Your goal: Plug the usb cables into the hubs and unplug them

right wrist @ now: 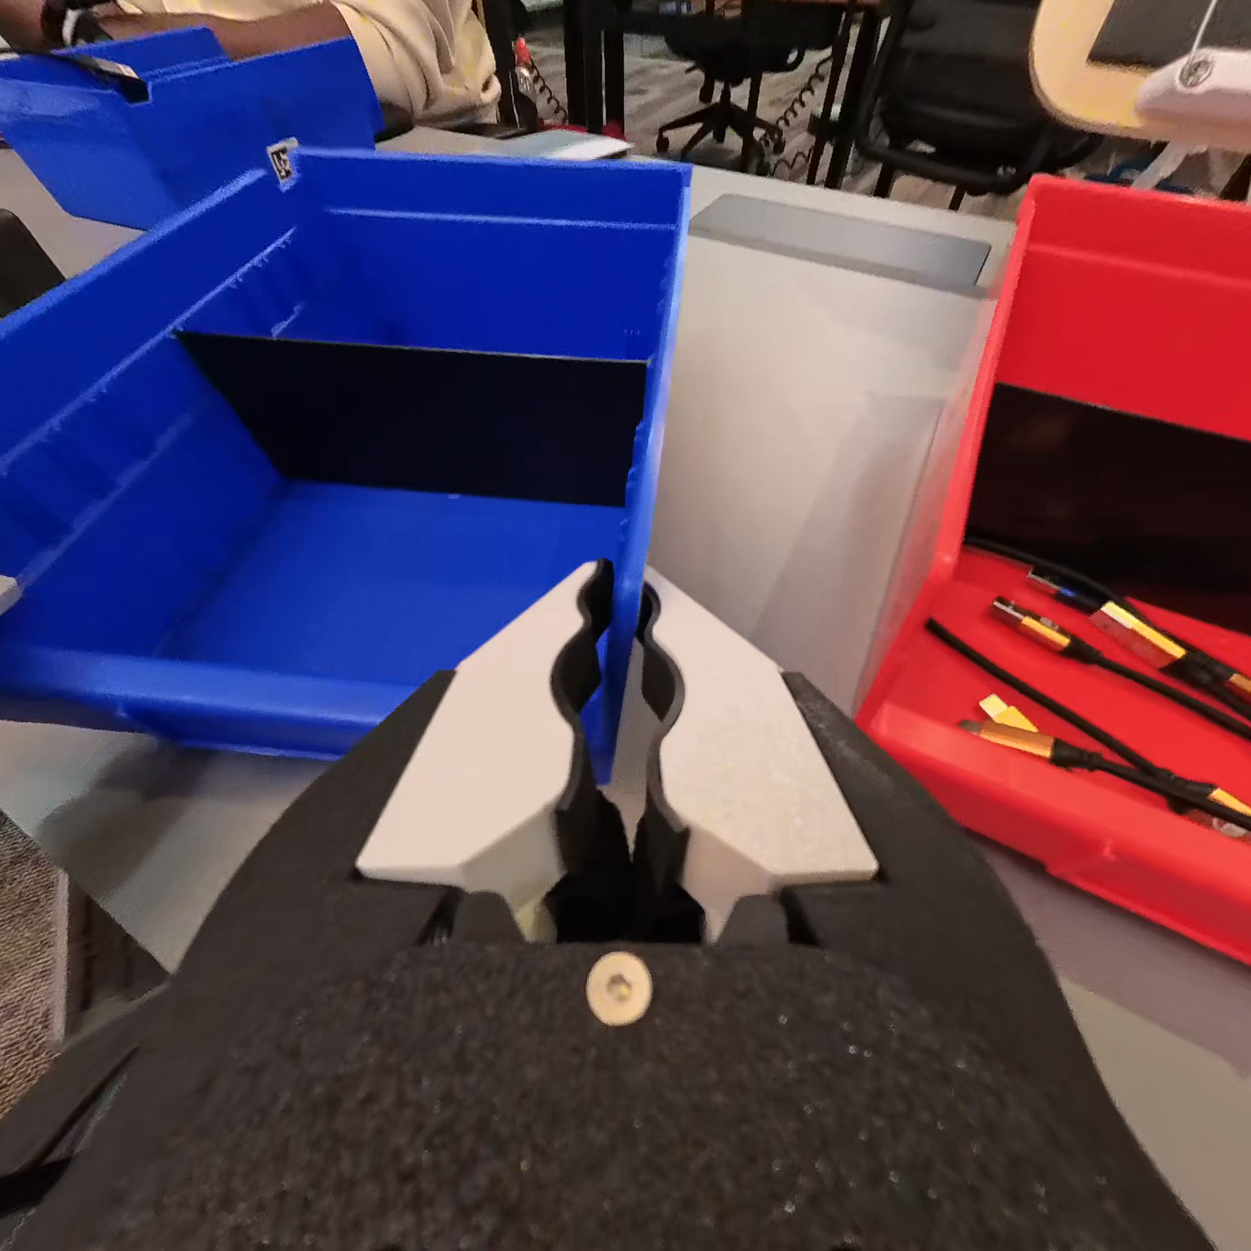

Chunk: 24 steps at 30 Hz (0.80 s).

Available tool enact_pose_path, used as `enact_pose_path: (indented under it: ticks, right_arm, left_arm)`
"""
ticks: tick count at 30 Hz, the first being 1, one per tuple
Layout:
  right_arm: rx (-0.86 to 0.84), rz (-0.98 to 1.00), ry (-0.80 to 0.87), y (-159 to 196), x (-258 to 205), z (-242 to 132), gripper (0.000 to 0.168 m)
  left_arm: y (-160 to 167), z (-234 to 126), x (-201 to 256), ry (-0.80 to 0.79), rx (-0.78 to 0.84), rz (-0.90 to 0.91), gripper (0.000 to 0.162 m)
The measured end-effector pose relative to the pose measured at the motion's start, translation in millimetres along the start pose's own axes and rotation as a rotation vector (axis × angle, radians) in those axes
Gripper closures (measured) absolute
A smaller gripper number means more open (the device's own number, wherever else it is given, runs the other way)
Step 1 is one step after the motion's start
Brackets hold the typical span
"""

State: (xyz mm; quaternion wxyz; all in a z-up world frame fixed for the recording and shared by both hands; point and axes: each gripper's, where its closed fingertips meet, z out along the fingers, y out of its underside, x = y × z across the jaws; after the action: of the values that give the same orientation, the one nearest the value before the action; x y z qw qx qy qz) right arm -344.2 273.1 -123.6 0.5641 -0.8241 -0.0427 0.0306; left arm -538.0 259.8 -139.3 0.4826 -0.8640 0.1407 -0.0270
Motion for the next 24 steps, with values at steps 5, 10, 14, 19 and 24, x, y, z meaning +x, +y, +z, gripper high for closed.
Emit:
enact_pose_path:
  ticks: [5,10,14,19,24]
  right_arm:
    - [0.093,-0.005,-0.030,-27,0,-19,0.165]
    - [0.145,0.050,-0.073,-59,16,-55,0.165]
    - [0.341,0.006,0.018,-114,55,-107,0.166]
    - [0.494,0.047,0.194,-166,160,-181,0.166]
    - [0.477,0.201,0.414,-128,316,-255,0.166]
  left_arm:
    - [-24,-25,1,-0.026,0.148,0.003,0.159]
    - [-48,-69,24,-0.028,0.283,0.033,0.158]
    - [-96,-103,60,-0.042,0.455,0.097,0.158]
    - [-172,-118,159,0.103,0.588,0.170,0.157]
    - [-219,-114,323,0.270,0.610,0.385,0.157]
